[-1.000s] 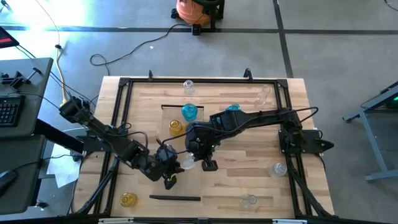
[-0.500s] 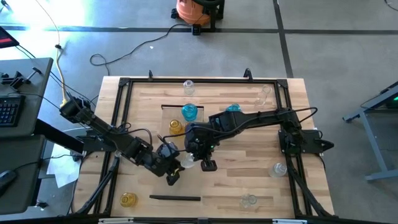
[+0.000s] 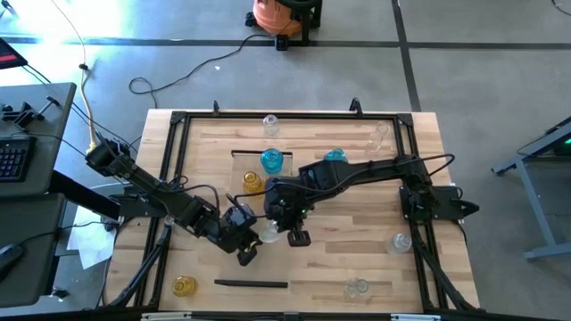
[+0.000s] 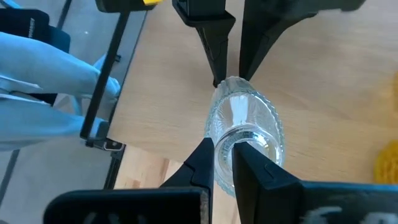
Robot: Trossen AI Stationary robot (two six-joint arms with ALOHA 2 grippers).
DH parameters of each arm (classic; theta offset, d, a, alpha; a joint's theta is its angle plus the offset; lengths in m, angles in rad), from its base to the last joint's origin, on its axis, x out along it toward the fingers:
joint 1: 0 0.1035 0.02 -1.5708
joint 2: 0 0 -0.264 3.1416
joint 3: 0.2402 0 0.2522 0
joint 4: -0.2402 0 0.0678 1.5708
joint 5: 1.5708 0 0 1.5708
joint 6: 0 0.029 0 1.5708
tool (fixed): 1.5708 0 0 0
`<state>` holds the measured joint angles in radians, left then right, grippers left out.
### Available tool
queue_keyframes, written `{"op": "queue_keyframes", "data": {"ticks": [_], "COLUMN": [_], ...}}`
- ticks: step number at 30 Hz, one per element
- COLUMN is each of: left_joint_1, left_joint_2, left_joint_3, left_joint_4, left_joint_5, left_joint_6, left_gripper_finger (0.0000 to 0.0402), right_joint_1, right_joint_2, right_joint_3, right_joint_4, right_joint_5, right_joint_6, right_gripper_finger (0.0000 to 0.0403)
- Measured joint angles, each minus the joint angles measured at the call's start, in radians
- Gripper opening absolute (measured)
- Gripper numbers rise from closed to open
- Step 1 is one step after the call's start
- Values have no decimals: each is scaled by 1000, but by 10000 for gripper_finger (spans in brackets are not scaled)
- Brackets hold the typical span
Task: Sort vases onto shelf
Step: Put the top middle transparent vase on the shelf
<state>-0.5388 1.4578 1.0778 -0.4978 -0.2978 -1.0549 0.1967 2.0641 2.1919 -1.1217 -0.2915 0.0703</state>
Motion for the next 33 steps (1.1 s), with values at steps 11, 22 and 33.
{"op": "queue_keyframes", "data": {"ticks": [11, 22, 33], "left_joint_1": [-37, -36, -6], "left_joint_2": [-42, -129, -116], "left_joint_3": [-1, 0, -1], "left_joint_4": [26, 50, 39], "left_joint_5": [82, 6, 0], "left_joint_6": [-16, 35, 80], "left_gripper_finger": [97, 97, 97], "right_joint_1": [0, -2, -2], "right_joint_2": [30, 33, 34], "right_joint_3": [5, 2, 1], "right_joint_4": [27, 30, 30], "right_joint_5": [-20, -15, -15], "right_joint_6": [-6, -1, 0], "right_gripper_finger": [16, 16, 16]}}
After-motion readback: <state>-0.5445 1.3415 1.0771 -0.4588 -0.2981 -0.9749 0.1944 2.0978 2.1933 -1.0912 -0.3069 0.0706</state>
